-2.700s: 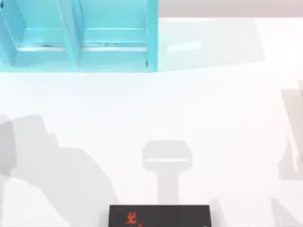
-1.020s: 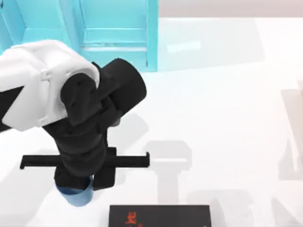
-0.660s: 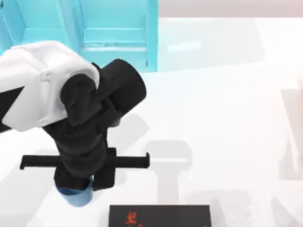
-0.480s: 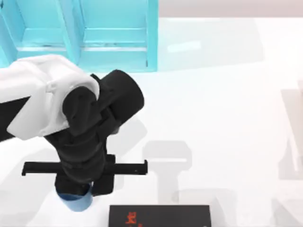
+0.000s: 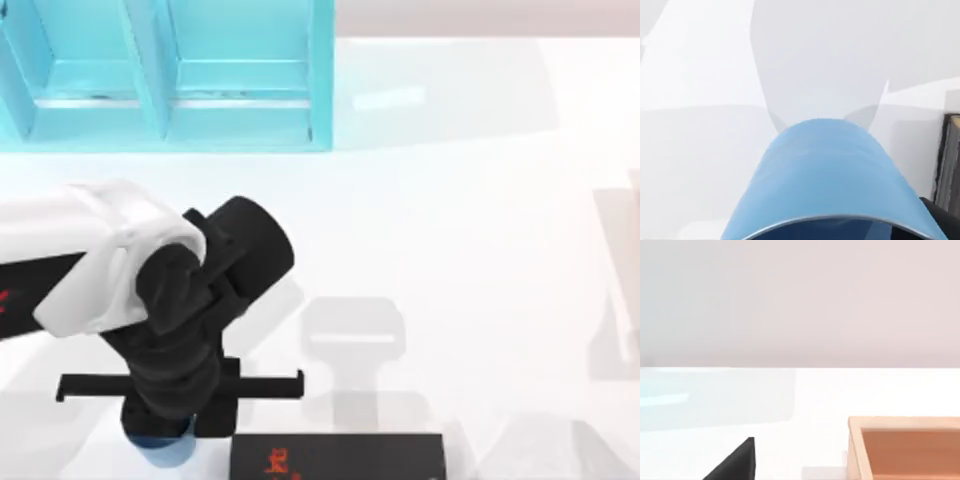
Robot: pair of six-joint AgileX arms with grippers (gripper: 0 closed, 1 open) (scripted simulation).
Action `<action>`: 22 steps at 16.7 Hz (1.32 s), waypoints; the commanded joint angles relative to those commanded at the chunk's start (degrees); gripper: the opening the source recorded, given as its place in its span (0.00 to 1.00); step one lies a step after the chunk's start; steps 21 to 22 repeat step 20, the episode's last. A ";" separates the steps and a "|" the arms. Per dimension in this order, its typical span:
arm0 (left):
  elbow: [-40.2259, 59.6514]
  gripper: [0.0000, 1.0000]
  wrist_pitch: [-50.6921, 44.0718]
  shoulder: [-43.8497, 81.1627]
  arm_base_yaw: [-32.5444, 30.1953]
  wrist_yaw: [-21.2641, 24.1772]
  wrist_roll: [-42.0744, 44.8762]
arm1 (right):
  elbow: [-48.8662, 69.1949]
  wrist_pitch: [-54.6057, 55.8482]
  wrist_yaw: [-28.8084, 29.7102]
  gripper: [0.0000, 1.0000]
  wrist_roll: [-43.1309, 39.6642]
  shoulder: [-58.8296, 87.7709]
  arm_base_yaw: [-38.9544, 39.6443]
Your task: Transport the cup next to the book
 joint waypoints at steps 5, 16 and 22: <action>0.00 0.30 0.00 0.00 0.00 0.00 0.00 | 0.00 0.00 0.00 1.00 0.00 0.00 0.00; 0.00 1.00 0.00 0.00 0.00 0.00 0.00 | 0.00 0.00 0.00 1.00 0.00 0.00 0.00; 0.00 1.00 0.00 0.00 0.00 0.00 0.00 | 0.00 0.00 0.00 1.00 0.00 0.00 0.00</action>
